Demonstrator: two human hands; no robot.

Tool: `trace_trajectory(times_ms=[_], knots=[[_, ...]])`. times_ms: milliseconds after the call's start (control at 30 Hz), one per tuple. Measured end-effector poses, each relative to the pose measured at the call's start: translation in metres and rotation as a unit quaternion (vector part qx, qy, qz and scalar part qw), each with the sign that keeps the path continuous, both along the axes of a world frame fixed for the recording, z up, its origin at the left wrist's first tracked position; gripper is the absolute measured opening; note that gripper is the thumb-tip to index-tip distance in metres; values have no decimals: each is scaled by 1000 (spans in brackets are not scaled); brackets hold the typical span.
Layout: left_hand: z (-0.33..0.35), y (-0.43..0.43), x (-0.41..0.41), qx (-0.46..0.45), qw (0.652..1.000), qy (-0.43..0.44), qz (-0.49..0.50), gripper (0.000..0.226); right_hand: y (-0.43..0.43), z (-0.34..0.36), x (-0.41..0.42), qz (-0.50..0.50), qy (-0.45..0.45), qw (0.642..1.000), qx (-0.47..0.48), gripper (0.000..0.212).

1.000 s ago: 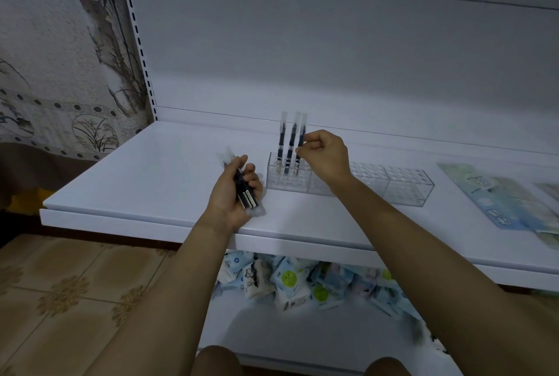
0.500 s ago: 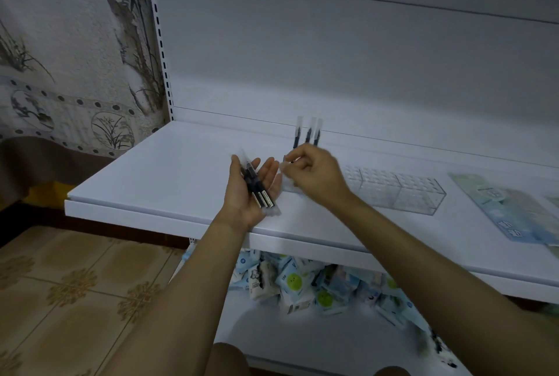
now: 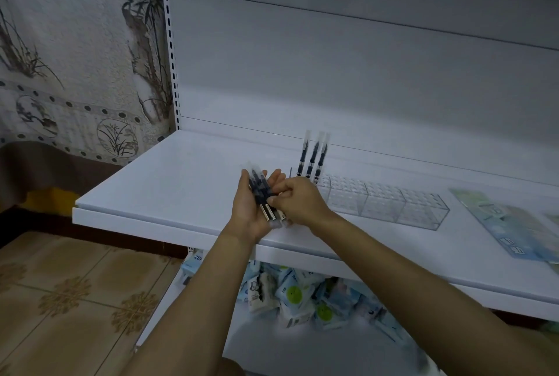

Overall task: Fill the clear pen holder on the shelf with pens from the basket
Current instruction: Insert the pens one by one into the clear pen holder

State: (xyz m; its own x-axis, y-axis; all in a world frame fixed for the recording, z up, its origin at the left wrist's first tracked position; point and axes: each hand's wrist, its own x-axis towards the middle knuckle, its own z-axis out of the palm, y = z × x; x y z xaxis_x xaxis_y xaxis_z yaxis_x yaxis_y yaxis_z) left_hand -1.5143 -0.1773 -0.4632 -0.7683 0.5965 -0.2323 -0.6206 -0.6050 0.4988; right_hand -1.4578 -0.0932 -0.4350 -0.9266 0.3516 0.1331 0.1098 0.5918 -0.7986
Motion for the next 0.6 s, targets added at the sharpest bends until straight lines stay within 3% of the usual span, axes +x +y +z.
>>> trace_trajectory(times_ms=[167,433,600], knots=[[-4,1,-4,5,1000,-2,-6,64,4,1,-2,-1,1,1000,1,15],[-8,3,-8,28,999,-2,19,47,11,20,5,-12,11,995,-102,17],[-11,5,-11,62,998,-19,18,44,26,44,6,-46,126,977,-165,12]])
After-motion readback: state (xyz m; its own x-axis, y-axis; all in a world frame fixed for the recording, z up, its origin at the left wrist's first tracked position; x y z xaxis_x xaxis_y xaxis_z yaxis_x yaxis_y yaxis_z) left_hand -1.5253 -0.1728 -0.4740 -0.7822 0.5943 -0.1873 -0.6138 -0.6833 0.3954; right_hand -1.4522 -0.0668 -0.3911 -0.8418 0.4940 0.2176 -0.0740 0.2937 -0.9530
